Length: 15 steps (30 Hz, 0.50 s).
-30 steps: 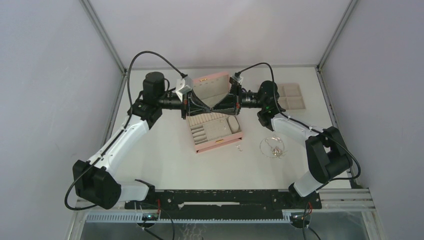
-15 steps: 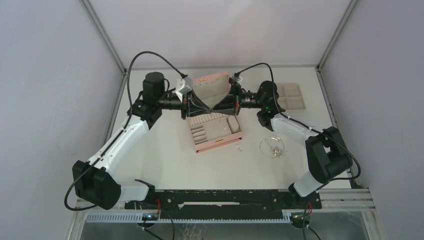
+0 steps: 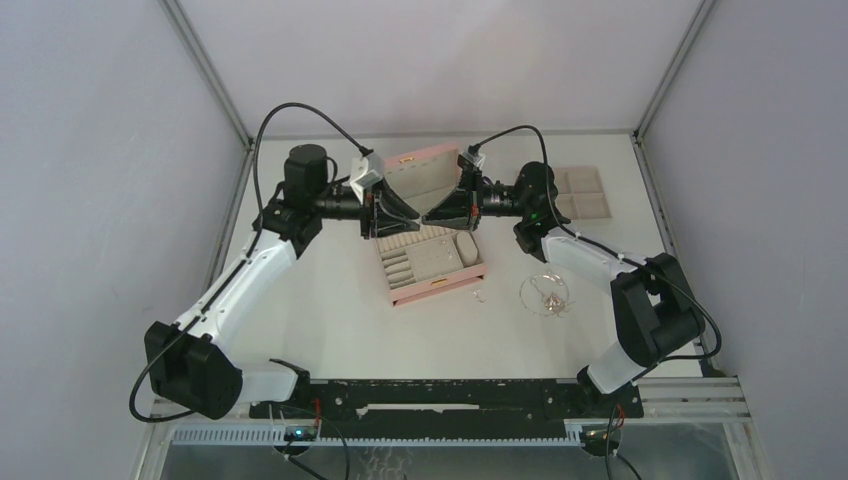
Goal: Organize the mixed jewelry
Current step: Adjust the jewelry.
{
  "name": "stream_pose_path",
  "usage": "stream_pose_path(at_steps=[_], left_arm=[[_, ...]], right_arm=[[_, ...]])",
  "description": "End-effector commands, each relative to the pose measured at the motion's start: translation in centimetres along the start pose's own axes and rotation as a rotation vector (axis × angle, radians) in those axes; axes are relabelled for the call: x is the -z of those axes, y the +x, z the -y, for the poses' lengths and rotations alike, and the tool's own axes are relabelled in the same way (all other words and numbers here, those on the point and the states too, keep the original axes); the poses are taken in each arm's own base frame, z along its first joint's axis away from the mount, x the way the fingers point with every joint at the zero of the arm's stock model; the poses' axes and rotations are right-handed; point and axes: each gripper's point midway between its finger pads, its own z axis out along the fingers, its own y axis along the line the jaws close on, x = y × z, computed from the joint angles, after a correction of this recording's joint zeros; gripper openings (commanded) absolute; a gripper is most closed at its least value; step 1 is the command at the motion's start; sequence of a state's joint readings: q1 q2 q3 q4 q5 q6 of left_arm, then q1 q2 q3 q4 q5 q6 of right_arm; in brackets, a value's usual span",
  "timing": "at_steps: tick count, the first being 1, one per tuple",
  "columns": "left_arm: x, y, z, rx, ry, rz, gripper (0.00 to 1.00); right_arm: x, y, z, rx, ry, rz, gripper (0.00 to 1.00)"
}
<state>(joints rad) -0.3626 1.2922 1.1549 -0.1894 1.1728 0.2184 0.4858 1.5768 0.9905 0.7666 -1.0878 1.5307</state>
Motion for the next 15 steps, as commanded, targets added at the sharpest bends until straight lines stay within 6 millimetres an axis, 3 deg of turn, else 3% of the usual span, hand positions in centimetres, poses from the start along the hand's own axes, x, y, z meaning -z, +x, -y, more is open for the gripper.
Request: stream_pose_path(at_steps=[1,15], left_arm=[[1.1,-3.1,0.6,-0.101,-0.010,0.041,0.34],[0.8,-4.0,0.3,-0.084,-0.004,0.078,0.39]], right_arm=[[0.0,-0.1,-2.2,0.091,-0.044,-0.007,0.00],[-0.1,-0.1,-2.2,0.089,-0.052,-0.011,0.00]])
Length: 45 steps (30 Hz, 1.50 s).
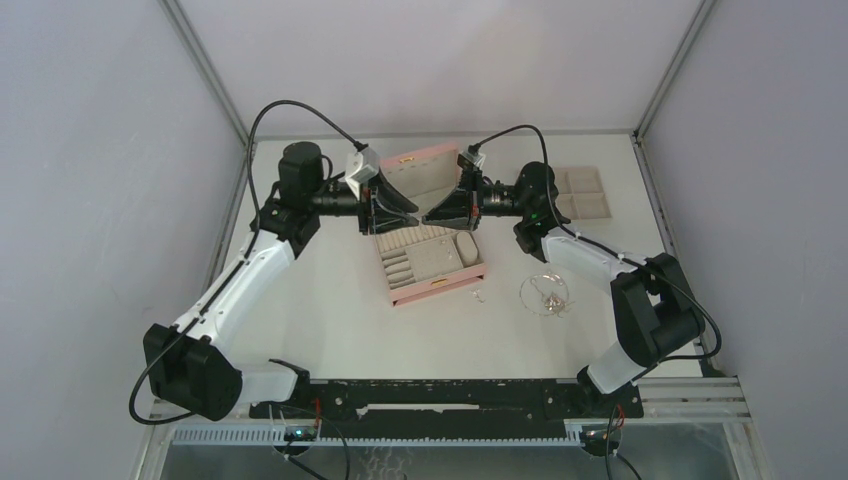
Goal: Organize the mixed jewelry
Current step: Adjust the jewelry.
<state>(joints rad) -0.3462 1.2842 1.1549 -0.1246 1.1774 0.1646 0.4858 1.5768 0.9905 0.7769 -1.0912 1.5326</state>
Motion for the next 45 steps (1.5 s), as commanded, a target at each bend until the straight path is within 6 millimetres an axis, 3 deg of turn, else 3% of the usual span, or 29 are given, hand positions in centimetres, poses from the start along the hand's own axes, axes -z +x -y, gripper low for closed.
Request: stream_pose_path(at_steps=[1,25,38,45], left_arm=[[0.33,-2.89,0.62,-0.072,0.014,0.049,0.39],[-0.34,-2.03,1.09,-0.030,0.073,0.042,0.31],[-0.47,-2.38,0.92,-0.033,0.075,0.044,0.19],[-0.51,-2.17,0.80,-0.022,0.073,0.042,0.18]], right_arm=[[-0.20,-0.18,-2.05,0.080,-0.048,-0.008,0.00],[-0.17,-0.79,-1.95,0.068,-0.063,0.005,0.00],[-0.20,-0.83,-1.93,0.063,-0.072,0.000,0.00],[-0.13,-0.91,-1.90,0.061,-0.072,0.001,0.00]])
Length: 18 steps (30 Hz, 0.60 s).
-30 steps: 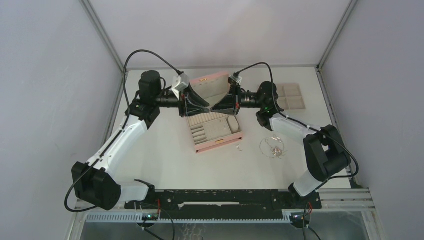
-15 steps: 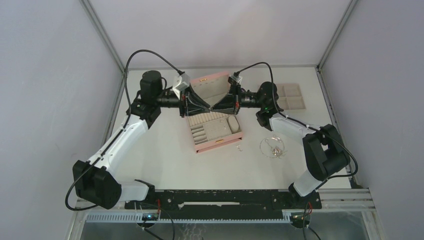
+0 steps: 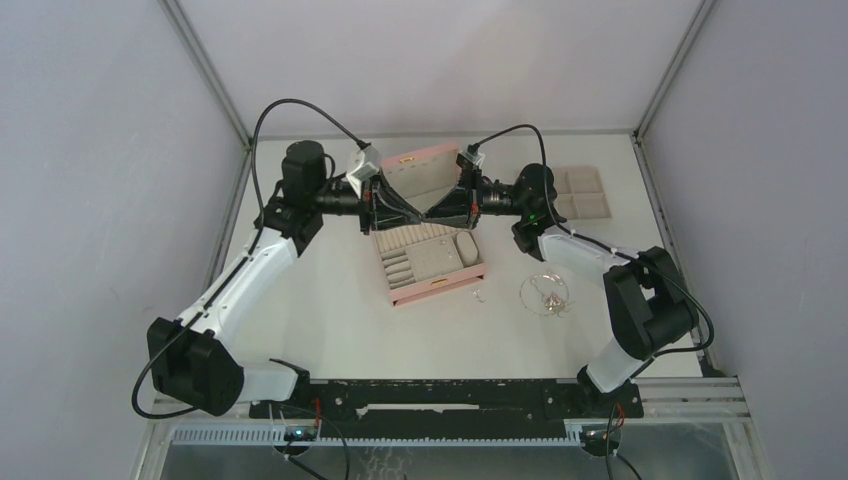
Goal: Organize the mixed jewelry
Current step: Adjust the jewelry.
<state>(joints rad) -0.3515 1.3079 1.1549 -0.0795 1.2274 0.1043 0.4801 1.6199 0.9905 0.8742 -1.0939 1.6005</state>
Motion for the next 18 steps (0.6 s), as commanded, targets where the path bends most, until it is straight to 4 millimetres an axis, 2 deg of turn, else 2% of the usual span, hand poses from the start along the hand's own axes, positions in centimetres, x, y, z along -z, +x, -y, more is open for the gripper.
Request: stream_pose_path(at_steps=[1,6,13,18], left_arm=[[-0.11,-2.10,0.37,-0.064,0.019,0.026,0.17],[-0.11,-2.29,0.28,-0.066,0.015,0.027,0.06],[-0.09,-2.45,0.14,-0.064,0.004,0.028,0.00],[-0.12,-2.46,0.20,-0.056,0.004,0.028,0.00]], right_arm=[[-0.12,-0.30,-2.13,0.081,-0.049,-0.002,0.00],[-0.11,-0.36,-2.14,0.080,-0.049,-0.001,0.00],[-0.12,-0.32,-2.10,0.077,-0.049,-0.003,0.00],[-0.08,-0.41,-2.00,0.074,-0.048,-0.001,0.00]])
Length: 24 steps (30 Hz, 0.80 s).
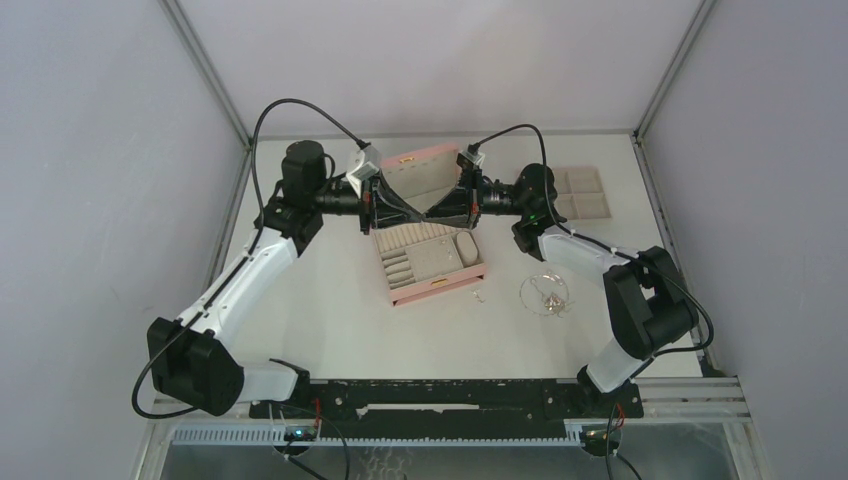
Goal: Organize the mixed jewelry
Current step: Adjust the jewelry.
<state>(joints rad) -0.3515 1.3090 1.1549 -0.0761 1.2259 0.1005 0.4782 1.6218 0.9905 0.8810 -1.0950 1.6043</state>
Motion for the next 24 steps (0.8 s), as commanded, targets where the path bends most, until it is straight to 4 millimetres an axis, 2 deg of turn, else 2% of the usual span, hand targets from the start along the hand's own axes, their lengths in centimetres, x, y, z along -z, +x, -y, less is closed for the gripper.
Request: stream_pose_path(at_steps=[1,4,5,9,12,18,24], left_arm=[[-0.1,-2.5,0.2,-0.060,0.003,0.028,0.00],[-0.1,-2.5,0.3,-0.059,0.000,0.029,0.00],[-0.1,-2.5,0.2,-0.059,0.000,0.029,0.00],[-0.1,-2.5,0.2,-0.059,-0.004,0.029,0.00],[0.0,-2.5,0.2,-0.058,-0.007,0.029,0.00],[0.1,-2.3,0.4,-0.049,-0.015,0.027,0.00],[0.2,-1.7,0.4,-0.036,-0.024,0.015,0.00]], right_arm=[[-0.1,-0.4,-2.0,0.072,-0.046,-0.002,0.00],[-0.2,-0.4,-1.9,0.065,-0.045,-0.005,0.00],[-0.1,-0.4,-1.9,0.066,-0.045,-0.004,0.04],[-0.1,-0.3,-1.9,0.066,-0.042,-0.003,0.29],[0.1,-0.5,-1.5,0.068,-0.020,0.005,0.39],[2.2,-1.4,-0.3,0.095,0.081,0.062,0.50],[5.9,-2.3,0.5,0.117,0.189,0.137,0.52]])
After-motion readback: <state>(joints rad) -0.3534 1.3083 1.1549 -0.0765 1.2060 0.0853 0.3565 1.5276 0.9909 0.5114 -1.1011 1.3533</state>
